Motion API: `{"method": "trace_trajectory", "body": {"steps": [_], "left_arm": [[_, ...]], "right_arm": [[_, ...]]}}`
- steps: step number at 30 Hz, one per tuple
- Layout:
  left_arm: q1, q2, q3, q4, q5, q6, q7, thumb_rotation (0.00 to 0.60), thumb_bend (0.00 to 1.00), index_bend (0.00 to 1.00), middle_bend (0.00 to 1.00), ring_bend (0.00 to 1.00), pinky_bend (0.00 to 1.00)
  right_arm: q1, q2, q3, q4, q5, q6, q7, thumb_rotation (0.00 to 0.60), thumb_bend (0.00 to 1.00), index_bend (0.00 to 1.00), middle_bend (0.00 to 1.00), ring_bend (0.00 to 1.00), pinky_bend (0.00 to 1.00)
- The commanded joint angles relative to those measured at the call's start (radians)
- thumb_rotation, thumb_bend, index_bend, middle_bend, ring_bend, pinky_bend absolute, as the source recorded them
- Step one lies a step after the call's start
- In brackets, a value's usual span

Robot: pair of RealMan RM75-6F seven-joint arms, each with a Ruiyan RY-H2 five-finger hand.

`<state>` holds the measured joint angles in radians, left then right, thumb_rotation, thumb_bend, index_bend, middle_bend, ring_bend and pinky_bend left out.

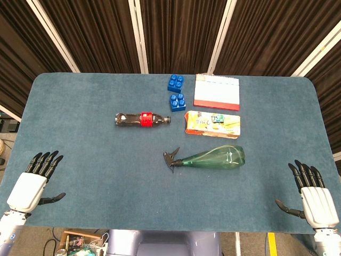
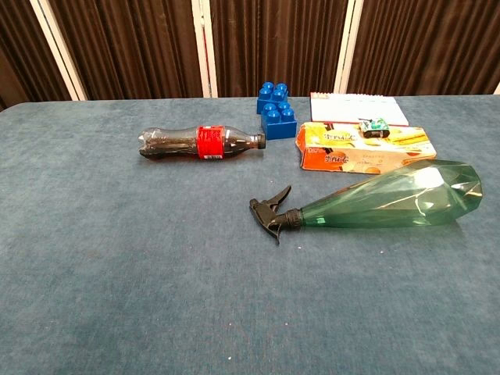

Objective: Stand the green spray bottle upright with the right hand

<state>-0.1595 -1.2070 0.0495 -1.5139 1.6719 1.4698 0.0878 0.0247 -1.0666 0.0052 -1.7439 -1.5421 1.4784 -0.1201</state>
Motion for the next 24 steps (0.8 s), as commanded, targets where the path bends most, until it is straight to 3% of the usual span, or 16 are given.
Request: {"method": "trace_trajectory", "body": {"steps": [1, 17, 24], "left_arm": [[0.001, 0.001, -0.001, 0.001, -0.004, -0.001, -0.002, 0.600, 0.00, 0.00, 0.00, 0.00, 0.01], [0.012, 0.019, 0.012, -0.028, 0.016, 0.018, 0.002, 0.600, 0.00, 0.00, 0.00, 0.00, 0.01], [0.018, 0.027, 0.011, -0.033, 0.024, 0.033, -0.006, 0.600, 0.00, 0.00, 0.00, 0.00, 0.01]], "right_arm": [[0.001, -0.002, 0.000, -0.001, 0.002, -0.003, -0.006, 0.600, 0.24, 0.00, 0.00, 0.00, 0.00], [0.013, -0.041, -0.002, -0.010, -0.050, 0.008, -0.055, 0.600, 0.23, 0.00, 0.00, 0.00, 0.00], [0.077, -0.149, 0.019, -0.076, -0.077, -0.072, -0.400, 0.600, 0.23, 0.00, 0.00, 0.00, 0.00]]}}
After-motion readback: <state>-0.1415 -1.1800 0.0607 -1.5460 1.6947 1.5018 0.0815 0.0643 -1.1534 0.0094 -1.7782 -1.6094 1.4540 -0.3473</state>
